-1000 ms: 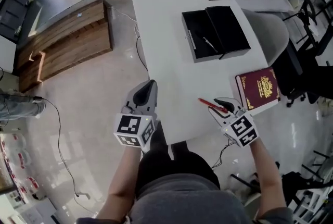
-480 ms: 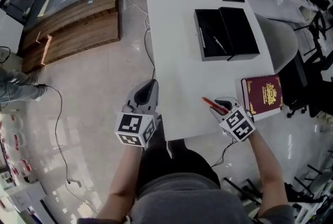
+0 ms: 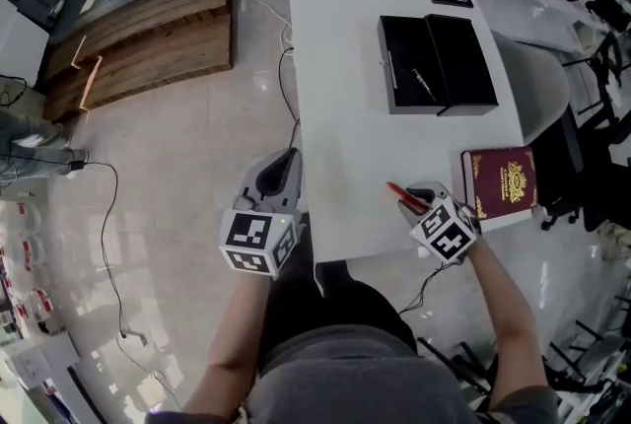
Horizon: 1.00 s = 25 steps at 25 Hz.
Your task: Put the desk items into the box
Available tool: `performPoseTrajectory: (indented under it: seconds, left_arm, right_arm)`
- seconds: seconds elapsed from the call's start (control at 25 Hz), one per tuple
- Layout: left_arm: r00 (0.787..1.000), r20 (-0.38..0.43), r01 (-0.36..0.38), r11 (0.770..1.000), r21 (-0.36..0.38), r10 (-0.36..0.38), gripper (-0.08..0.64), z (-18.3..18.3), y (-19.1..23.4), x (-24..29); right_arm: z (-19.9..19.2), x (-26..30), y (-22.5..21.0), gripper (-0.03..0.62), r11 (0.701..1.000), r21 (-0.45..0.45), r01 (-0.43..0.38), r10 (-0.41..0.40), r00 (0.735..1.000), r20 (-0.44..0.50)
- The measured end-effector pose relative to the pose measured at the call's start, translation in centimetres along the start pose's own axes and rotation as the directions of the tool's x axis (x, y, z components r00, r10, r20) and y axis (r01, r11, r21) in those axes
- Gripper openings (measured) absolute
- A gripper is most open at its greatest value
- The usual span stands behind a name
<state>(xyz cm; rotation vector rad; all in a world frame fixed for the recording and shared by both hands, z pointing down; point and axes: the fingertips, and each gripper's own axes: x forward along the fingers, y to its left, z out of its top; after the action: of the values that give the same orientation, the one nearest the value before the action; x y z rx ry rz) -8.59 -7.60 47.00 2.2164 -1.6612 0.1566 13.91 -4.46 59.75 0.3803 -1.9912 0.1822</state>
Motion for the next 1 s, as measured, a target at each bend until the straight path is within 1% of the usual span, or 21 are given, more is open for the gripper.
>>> performPoseTrajectory:
  seconds: [0.4, 0.68, 0.88, 1.0]
  left_arm:
    - [1.000, 0.000, -0.010, 1.000, -0.014, 0.010, 0.006, 0.0, 1.1, -0.5]
    - [1.000, 0.000, 0.010, 1.000, -0.008, -0.010, 0.006, 0.2, 1.1, -0.2]
    - [1.000, 0.000, 0.029, 1.000, -0.001, -0.029, 0.006, 0.4, 0.9, 0.1]
    - [0.999, -0.002, 0.042, 0.999, 0.004, -0.042, 0.006, 0.6, 0.8, 0.1]
  right_arm:
    - [-0.2, 0.3, 0.3, 0.087, 1.000, 0.007, -0.018, 0.019, 0.997, -0.070]
    - [-0.1, 0.4, 0.5, 0.058, 0.998, 0.045, -0.043, 0.046, 0.997, -0.066]
    - [0.0, 0.4, 0.5, 0.055, 0.999, 0.030, -0.029, 0.031, 0.996, -0.085]
    - [0.0, 0.1, 0.7, 0.055, 0.998, 0.059, -0.022, 0.026, 0.996, -0.081]
